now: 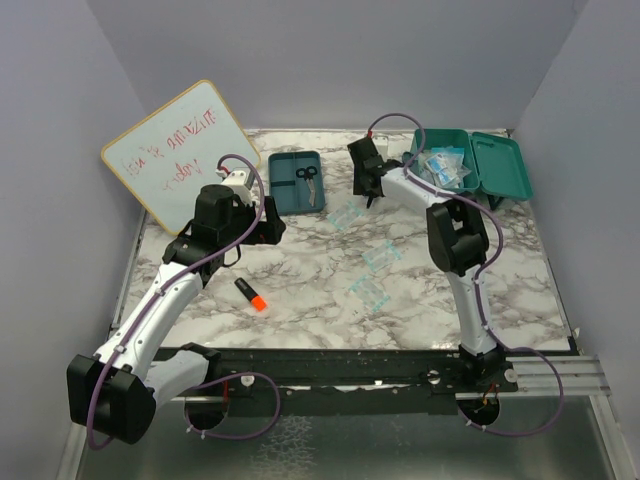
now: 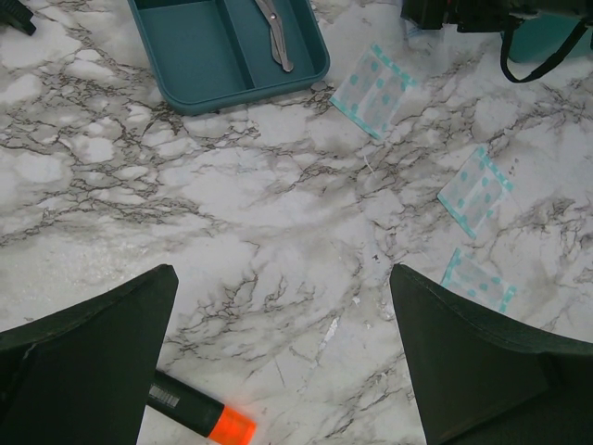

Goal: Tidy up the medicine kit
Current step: Pick up the medical item at the center of the board.

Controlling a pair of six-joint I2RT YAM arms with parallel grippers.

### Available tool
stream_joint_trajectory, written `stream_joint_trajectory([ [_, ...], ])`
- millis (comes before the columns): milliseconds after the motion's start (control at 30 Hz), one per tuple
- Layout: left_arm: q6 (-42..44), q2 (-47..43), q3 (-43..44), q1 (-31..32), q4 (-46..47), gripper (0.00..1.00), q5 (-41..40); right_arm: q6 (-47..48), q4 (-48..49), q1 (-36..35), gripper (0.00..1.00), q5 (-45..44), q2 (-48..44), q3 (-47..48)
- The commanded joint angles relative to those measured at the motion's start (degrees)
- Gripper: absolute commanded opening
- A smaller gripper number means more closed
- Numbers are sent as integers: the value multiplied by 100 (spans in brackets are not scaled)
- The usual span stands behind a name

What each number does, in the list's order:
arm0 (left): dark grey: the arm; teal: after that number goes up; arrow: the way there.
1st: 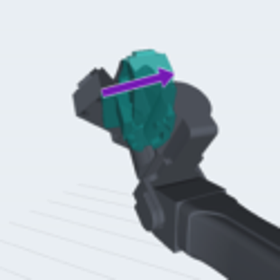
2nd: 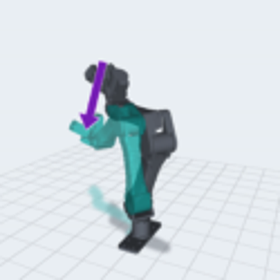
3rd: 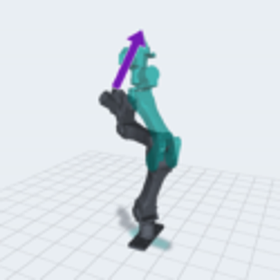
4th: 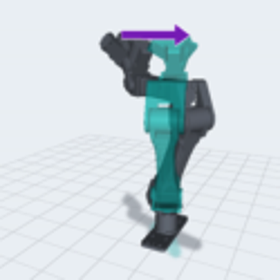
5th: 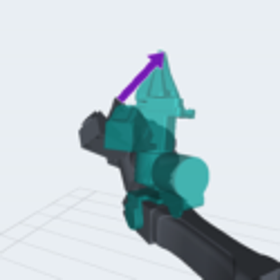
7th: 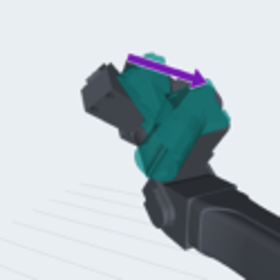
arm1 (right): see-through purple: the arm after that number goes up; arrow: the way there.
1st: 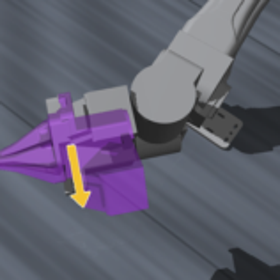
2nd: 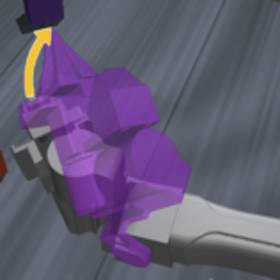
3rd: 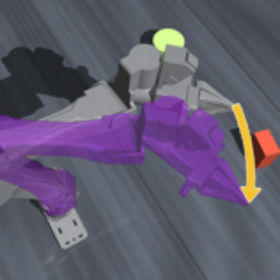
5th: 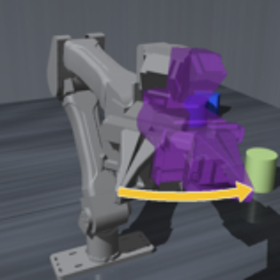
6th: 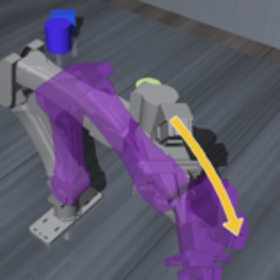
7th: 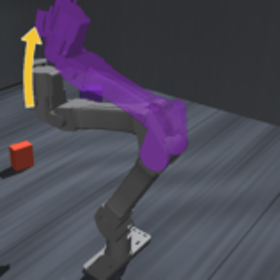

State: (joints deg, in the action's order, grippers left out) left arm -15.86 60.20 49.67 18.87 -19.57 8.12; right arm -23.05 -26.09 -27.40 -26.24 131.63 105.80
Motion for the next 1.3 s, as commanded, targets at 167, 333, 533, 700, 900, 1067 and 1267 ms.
stream_joint_trajectory([
  [167, -90, -107, -107, 20, -26, 99, -147, 90, -78, 6, 41, 185, 118, 170],
  [333, -107, -94, -107, 20, -27, 98, -170, 479, 298, 6, 28, 506, -435, -194],
  [533, -89, -73, -115, 20, -20, 98, -185, 893, 447, -4, 27, 1139, -1111, -516],
  [700, -47, -52, -133, 20, -18, 98, -184, 1158, 357, -6, 27, 1256, -1702, -775],
  [900, -5, -3, -133, 20, -20, 98, -143, 1793, 41, 30, 27, 1046, -2384, -797],
  [1067, 3, 12, -142, 20, -20, 98, -138, 1990, 72, 396, 27, 1041, -2850, -960],
  [1267, 12, -5, -138, 20, -12, 98, -124, 2079, 157, 1124, 27, 1181, -3082, -1313],
])
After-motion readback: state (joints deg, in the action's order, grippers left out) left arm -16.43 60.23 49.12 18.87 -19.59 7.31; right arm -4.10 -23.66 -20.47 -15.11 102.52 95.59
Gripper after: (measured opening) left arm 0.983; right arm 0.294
